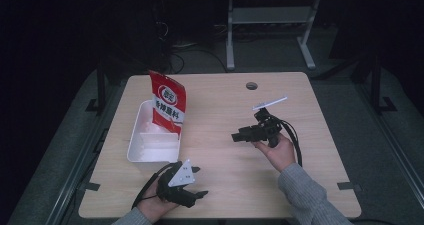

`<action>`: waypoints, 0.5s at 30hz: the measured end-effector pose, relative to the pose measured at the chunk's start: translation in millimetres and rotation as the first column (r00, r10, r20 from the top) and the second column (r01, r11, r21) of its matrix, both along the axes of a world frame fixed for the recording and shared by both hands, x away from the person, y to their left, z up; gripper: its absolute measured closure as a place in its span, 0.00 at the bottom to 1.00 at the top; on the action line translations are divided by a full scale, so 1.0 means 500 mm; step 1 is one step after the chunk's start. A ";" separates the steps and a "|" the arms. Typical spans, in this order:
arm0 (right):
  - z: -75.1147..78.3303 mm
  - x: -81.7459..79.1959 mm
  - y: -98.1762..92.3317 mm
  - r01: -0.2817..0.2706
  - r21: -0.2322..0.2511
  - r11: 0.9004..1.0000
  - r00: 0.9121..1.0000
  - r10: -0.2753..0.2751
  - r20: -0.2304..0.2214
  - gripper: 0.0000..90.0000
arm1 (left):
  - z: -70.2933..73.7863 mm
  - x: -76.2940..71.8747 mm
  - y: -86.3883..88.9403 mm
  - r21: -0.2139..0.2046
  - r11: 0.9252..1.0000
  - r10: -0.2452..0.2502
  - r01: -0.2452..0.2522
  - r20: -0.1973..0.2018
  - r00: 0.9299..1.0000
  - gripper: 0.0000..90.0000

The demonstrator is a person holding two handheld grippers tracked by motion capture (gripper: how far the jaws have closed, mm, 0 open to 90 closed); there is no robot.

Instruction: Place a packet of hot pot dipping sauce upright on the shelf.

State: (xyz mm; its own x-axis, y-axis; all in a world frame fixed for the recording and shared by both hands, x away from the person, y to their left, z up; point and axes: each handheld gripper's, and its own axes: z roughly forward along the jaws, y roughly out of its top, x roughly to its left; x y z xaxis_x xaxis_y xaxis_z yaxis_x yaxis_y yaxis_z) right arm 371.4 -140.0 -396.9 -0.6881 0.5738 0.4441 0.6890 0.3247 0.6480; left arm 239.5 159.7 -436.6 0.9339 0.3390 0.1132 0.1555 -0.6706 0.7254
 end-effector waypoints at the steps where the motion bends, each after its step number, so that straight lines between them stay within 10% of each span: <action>1: -0.003 -0.003 -0.005 0.003 -0.001 1.000 1.000 -0.003 -0.001 0.53 | 0.000 0.000 0.000 0.002 1.000 -0.001 0.001 0.000 1.000 0.29; 15: -0.036 -0.047 -0.077 0.045 0.009 0.999 0.998 -0.045 -0.034 0.53 | -0.002 0.003 0.001 0.002 1.000 0.005 -0.005 -0.002 1.000 0.29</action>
